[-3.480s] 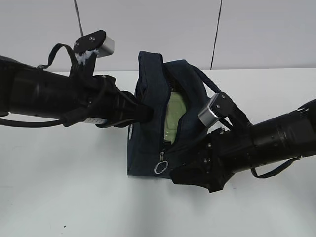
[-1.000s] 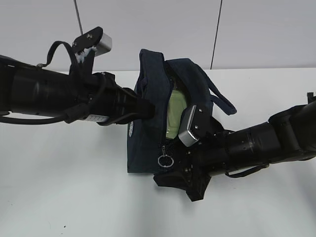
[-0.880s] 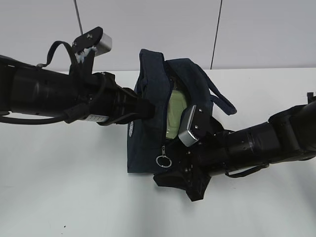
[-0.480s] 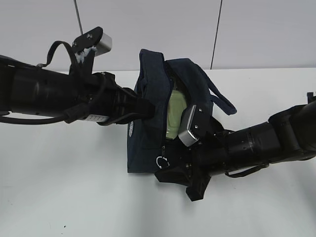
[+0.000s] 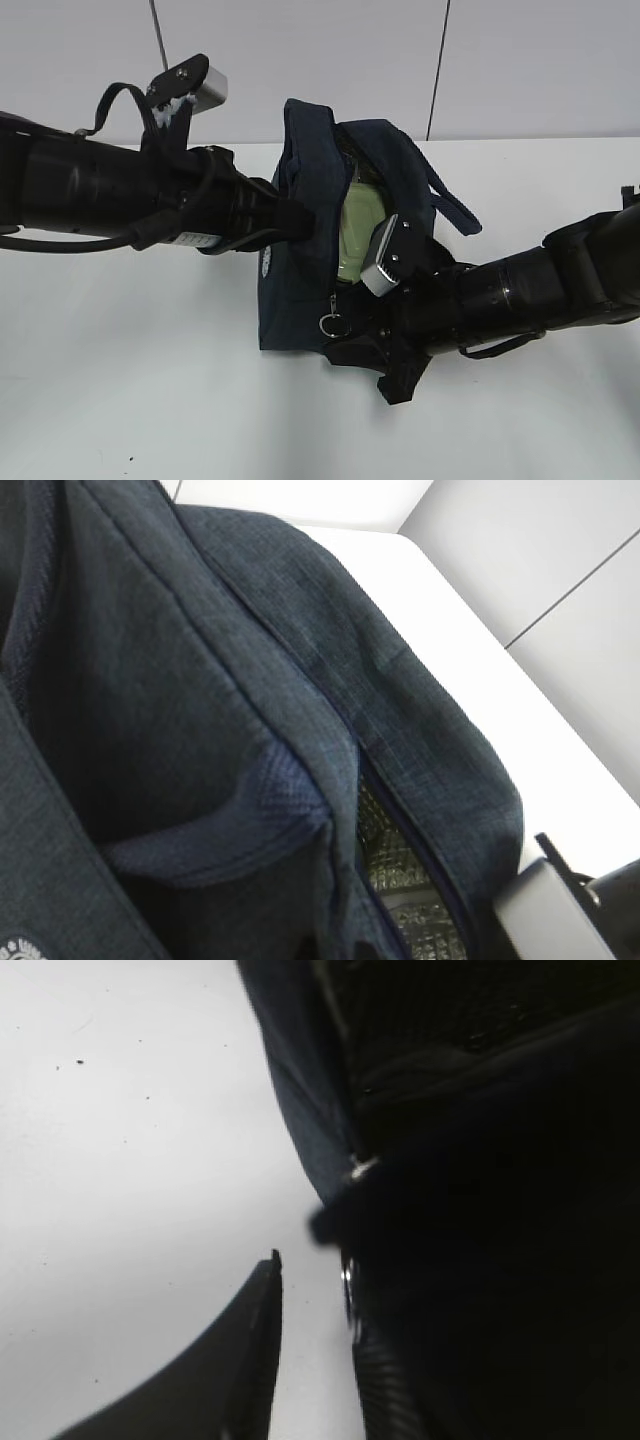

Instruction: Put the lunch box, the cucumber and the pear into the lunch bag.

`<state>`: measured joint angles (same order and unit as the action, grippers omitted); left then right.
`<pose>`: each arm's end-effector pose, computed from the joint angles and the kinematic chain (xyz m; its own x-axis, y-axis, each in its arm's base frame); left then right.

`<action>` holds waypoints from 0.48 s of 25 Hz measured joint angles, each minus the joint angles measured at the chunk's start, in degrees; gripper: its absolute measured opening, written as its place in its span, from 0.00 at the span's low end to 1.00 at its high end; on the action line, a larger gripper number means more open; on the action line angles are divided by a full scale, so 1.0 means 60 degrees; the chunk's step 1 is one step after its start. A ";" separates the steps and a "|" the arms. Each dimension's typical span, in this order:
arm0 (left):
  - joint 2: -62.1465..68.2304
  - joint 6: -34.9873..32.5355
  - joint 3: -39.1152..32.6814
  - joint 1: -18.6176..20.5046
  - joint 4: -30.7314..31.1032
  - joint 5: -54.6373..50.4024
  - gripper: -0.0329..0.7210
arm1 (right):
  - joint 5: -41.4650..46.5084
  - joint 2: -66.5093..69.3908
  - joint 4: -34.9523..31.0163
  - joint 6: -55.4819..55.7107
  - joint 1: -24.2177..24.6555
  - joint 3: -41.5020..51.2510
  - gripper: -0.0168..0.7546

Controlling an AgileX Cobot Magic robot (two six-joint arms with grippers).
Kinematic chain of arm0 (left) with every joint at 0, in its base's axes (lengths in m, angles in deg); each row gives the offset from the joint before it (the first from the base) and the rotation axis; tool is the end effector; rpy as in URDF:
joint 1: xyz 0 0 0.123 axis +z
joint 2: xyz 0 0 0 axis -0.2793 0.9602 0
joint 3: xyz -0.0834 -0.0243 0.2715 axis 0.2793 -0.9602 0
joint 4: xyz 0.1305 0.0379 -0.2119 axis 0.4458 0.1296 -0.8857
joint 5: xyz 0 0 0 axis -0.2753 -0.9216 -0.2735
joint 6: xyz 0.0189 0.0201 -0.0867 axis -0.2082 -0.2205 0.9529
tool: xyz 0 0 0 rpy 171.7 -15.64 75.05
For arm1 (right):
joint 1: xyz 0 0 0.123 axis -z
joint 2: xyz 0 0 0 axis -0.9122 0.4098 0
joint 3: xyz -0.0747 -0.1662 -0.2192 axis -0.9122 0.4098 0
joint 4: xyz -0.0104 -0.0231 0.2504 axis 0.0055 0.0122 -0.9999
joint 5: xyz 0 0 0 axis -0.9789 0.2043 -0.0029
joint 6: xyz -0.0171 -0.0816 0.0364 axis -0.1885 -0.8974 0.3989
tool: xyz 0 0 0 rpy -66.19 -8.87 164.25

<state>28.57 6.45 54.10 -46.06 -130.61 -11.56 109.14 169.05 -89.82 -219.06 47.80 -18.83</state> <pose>0.2698 -0.2019 0.2242 -0.6528 0.1402 -0.7444 0.6330 0.6408 -0.4344 0.2935 0.1598 0.1179 -0.2481 -0.4971 -0.8314 -0.9324 0.3554 0.0658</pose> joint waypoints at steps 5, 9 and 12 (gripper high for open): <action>0.0000 0.0000 0.0000 0.0000 0.0000 0.0009 0.03 | -0.0022 0.0000 0.0000 0.0238 0.0000 -0.0158 0.29; 0.0000 0.0000 0.0000 0.0000 0.0000 0.0047 0.03 | -0.0061 0.0015 0.0000 0.0541 0.0000 -0.0353 0.29; 0.0000 0.0000 0.0000 0.0000 0.0000 0.0054 0.03 | -0.0099 0.0015 0.0000 0.0625 0.0000 -0.0415 0.25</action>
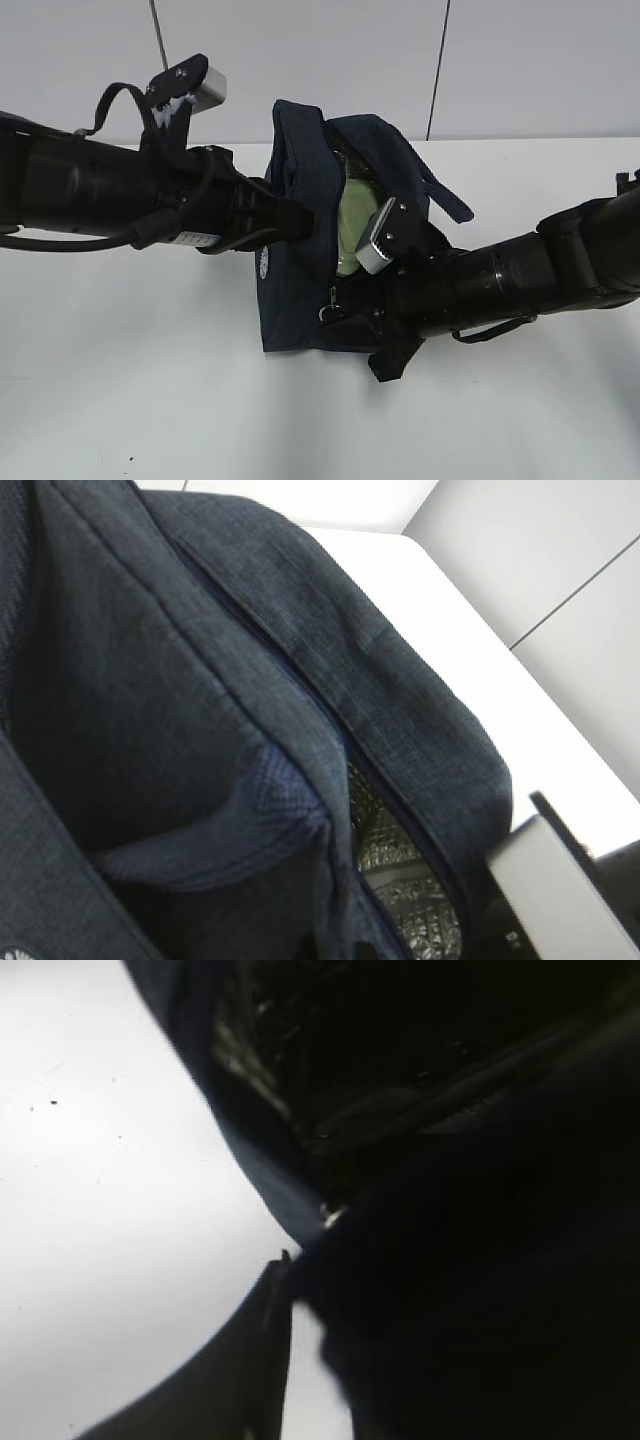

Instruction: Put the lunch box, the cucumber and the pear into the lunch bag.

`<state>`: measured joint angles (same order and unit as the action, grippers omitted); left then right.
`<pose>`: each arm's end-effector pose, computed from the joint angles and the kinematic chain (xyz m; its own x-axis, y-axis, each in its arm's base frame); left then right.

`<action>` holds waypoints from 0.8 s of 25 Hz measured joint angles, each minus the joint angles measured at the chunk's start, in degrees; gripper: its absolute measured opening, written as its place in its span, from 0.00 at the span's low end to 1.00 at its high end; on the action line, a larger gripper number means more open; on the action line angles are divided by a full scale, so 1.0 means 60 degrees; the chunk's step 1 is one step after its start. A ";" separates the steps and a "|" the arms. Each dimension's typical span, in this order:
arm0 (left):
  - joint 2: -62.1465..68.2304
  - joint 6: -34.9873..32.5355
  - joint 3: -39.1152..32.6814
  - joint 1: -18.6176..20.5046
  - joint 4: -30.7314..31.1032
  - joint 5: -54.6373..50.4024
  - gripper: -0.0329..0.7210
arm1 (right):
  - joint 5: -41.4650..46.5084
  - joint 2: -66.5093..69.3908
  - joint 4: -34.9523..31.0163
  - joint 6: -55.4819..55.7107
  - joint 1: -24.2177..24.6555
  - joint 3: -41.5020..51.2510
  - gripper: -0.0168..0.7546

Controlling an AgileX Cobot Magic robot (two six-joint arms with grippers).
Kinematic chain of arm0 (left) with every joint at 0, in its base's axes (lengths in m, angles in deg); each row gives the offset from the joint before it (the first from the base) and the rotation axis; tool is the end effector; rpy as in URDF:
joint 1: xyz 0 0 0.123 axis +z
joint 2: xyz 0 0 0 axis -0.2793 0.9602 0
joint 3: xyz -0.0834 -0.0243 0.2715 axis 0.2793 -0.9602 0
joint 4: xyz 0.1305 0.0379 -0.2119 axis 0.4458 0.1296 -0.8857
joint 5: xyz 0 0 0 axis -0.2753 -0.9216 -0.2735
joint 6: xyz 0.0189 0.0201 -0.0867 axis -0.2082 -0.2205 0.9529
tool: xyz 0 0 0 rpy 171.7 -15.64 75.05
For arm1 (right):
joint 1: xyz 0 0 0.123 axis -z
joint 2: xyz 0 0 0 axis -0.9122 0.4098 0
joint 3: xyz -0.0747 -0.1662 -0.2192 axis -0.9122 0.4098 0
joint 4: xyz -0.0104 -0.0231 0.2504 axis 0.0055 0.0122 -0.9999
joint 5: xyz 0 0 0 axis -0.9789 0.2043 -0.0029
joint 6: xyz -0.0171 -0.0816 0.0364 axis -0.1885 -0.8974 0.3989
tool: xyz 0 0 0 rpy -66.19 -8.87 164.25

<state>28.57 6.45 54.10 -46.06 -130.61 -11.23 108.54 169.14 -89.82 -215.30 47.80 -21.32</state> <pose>0.2702 -0.2016 0.2240 -0.6525 0.1395 -0.7449 0.6306 0.6451 -0.4315 0.3043 0.1626 0.1253 -0.2776 -0.4679 -0.8391 -0.9162 0.3917 0.0847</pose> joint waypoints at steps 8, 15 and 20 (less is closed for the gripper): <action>0.0000 0.0000 0.0000 0.0000 0.0044 0.0000 0.03 | -0.0073 0.0000 0.0016 0.0020 0.0000 -0.0016 0.03; 0.0000 0.0000 0.0000 0.0000 0.0074 -0.0036 0.03 | -0.0073 0.0000 0.0423 0.0741 0.0000 -0.0056 0.03; 0.0000 0.0000 0.0000 0.0000 0.0098 -0.0038 0.03 | -0.0073 -0.0234 0.1415 0.2041 0.0000 -0.0075 0.03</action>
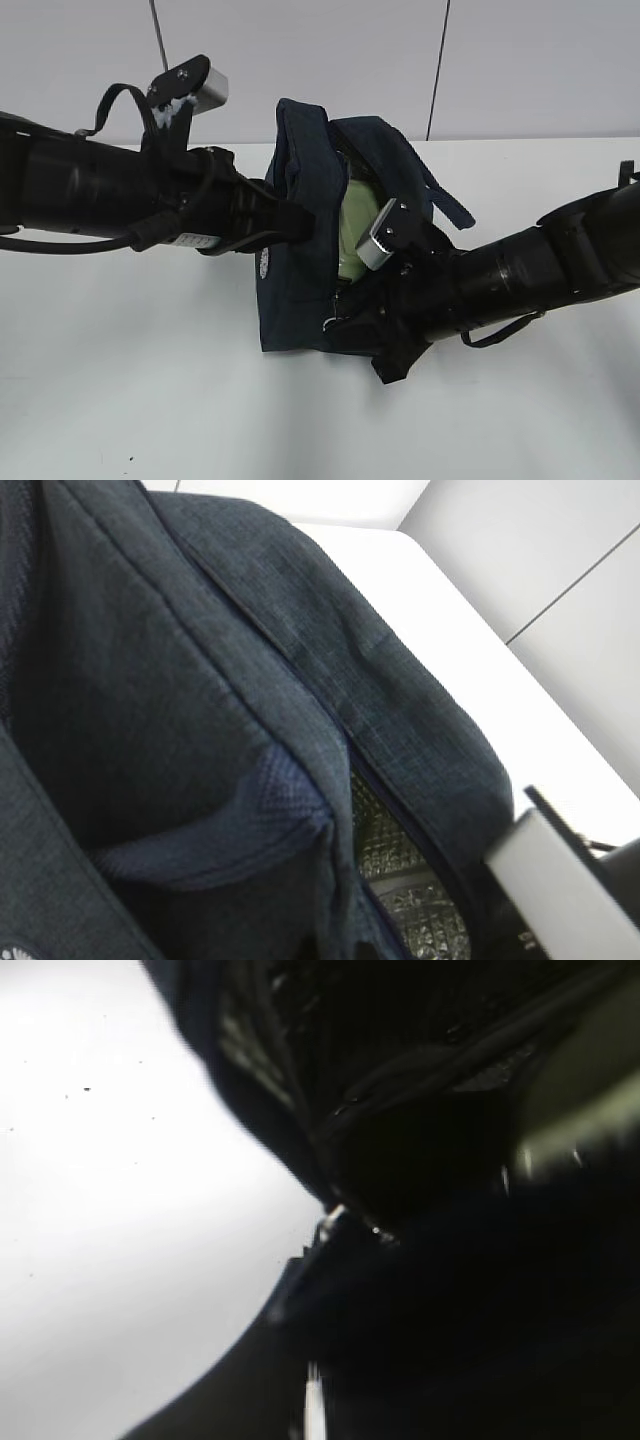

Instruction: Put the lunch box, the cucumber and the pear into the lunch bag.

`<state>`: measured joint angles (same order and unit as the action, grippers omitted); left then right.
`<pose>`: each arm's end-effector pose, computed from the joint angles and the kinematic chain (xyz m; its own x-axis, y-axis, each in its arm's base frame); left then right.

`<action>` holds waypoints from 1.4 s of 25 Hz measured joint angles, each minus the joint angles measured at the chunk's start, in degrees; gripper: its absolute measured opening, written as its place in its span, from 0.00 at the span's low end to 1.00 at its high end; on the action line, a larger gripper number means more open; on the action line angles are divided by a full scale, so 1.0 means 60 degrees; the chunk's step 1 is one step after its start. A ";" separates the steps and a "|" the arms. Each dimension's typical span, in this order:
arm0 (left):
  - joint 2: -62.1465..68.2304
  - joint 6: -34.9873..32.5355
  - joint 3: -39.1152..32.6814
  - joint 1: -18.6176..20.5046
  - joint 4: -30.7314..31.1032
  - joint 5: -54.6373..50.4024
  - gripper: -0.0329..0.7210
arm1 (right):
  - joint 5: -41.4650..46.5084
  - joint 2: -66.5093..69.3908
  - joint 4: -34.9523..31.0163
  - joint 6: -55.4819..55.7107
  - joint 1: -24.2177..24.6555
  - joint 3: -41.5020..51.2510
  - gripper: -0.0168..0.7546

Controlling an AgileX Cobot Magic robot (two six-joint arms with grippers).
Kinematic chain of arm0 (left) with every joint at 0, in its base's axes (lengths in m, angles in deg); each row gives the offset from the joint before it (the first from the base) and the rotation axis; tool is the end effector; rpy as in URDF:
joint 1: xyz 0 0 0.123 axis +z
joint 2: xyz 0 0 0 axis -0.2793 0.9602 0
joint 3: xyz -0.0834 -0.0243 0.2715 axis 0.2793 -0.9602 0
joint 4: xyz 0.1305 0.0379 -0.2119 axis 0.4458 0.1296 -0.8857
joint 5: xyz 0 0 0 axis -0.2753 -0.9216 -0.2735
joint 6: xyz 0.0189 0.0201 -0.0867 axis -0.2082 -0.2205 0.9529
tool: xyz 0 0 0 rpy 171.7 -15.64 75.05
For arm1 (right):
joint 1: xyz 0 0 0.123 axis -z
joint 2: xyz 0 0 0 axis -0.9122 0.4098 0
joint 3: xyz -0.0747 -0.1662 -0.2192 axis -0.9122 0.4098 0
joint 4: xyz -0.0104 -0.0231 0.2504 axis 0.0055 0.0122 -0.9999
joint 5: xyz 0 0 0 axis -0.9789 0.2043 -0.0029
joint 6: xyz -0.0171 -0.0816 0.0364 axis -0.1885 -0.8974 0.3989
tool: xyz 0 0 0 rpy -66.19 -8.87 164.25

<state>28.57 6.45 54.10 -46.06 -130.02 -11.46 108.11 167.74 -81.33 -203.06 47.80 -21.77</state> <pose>0.2697 -0.2017 0.2238 -0.6488 0.1493 -0.7462 0.6380 0.6413 -0.4263 0.2989 0.1616 0.1297 -0.3688 -0.4836 -0.7938 -0.9013 0.3950 0.1781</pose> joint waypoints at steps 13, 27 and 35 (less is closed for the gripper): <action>0.0000 0.0000 0.0000 0.0000 0.0507 -0.0194 0.27 | 0.0000 -0.1442 0.1740 0.2122 0.0000 0.0000 0.03; 0.0000 0.0000 0.0000 0.0000 0.0734 -0.0254 0.56 | -0.0175 -0.3017 0.2232 0.2735 0.0000 0.0035 0.03; 0.0030 0.0000 -0.0074 0.0000 0.0888 -0.0390 0.45 | -0.0194 -0.3785 0.2312 0.2790 0.0000 -0.0004 0.03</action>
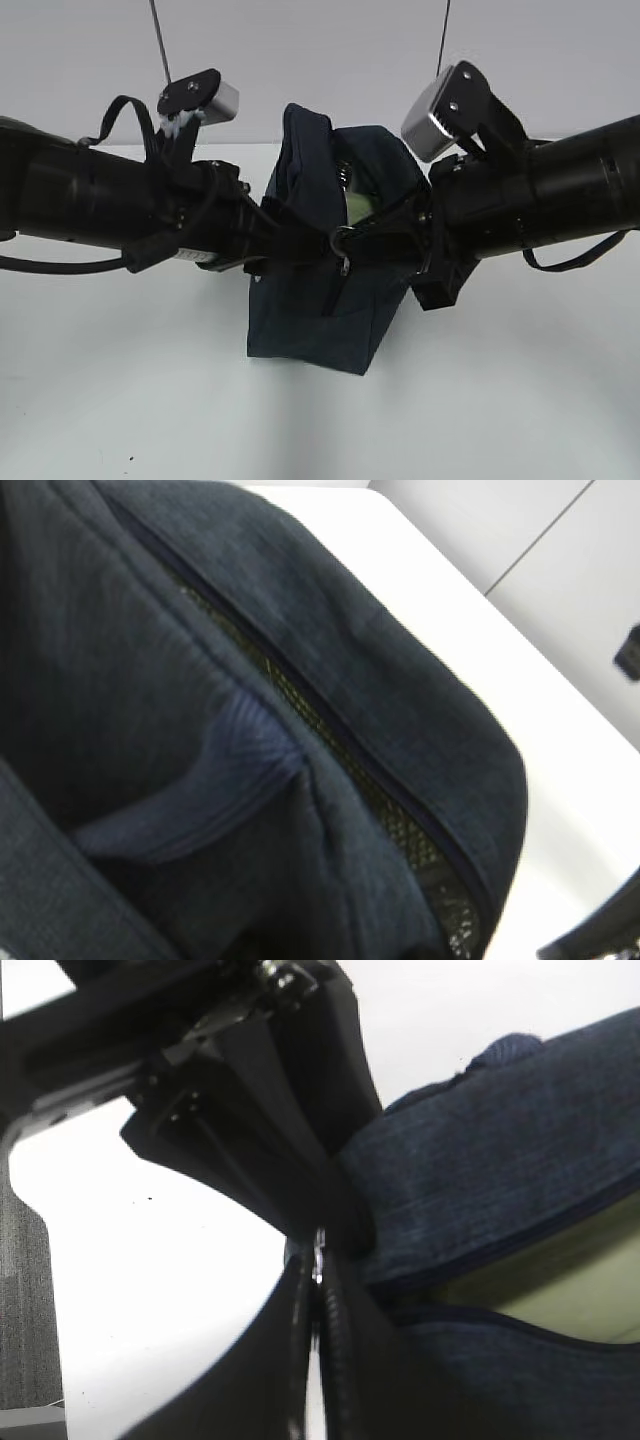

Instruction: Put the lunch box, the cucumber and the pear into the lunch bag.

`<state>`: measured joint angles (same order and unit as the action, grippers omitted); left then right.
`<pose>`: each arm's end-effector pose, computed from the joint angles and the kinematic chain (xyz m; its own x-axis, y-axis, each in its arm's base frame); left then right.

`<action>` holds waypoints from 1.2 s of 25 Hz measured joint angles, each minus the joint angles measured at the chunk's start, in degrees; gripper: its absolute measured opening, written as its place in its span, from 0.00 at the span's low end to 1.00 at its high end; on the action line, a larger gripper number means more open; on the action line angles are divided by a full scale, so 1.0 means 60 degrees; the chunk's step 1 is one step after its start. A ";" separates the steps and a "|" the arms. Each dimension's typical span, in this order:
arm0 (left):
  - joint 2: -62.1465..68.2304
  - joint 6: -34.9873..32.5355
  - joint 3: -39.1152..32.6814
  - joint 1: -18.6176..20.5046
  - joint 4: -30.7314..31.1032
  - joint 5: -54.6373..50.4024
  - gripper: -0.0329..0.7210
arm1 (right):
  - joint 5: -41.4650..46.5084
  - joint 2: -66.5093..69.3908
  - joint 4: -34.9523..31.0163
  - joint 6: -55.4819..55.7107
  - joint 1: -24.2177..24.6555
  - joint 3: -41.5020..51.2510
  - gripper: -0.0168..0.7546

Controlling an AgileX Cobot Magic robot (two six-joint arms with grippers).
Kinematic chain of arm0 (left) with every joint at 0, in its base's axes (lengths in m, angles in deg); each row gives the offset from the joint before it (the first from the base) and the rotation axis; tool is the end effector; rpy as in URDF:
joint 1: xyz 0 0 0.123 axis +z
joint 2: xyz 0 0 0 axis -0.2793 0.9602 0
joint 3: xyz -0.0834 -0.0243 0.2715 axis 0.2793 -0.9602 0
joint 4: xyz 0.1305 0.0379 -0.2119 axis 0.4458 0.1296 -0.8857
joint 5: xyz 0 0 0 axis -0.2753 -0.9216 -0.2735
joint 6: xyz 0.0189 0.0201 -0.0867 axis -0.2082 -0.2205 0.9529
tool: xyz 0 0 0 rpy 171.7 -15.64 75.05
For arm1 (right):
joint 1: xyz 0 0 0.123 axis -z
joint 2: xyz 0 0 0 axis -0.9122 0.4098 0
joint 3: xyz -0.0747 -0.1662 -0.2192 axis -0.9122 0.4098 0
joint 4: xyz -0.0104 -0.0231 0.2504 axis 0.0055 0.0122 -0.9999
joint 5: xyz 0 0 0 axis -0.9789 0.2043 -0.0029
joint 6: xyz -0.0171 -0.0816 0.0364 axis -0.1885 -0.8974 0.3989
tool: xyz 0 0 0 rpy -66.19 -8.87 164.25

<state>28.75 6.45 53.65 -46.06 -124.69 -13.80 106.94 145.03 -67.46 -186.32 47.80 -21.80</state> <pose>0.2638 -0.2022 0.2186 -0.6195 0.2414 -0.7469 0.6996 0.6014 -0.3859 0.2661 0.1487 0.2454 -0.2004 -0.4598 -0.8651 -0.9173 0.3982 0.0008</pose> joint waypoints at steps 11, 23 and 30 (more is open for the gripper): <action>0.0299 0.0000 -0.0302 0.0000 -0.0190 -0.0400 0.04 | -0.0536 -0.0016 -0.0057 0.0006 -0.0016 -0.0017 0.03; 0.0299 0.0000 -0.0302 0.0000 -0.0337 -0.0521 0.04 | -0.0942 -0.0016 -0.0197 -0.0013 -0.0070 -0.0315 0.03; 0.0299 0.0000 -0.0315 0.0000 -0.0199 -0.0562 0.21 | -0.0668 0.0001 -0.0479 -0.0027 -0.0070 -0.0703 0.03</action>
<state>30.54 6.45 51.77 -46.06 -125.88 -17.17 102.94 145.04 -70.33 -186.48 47.38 -26.02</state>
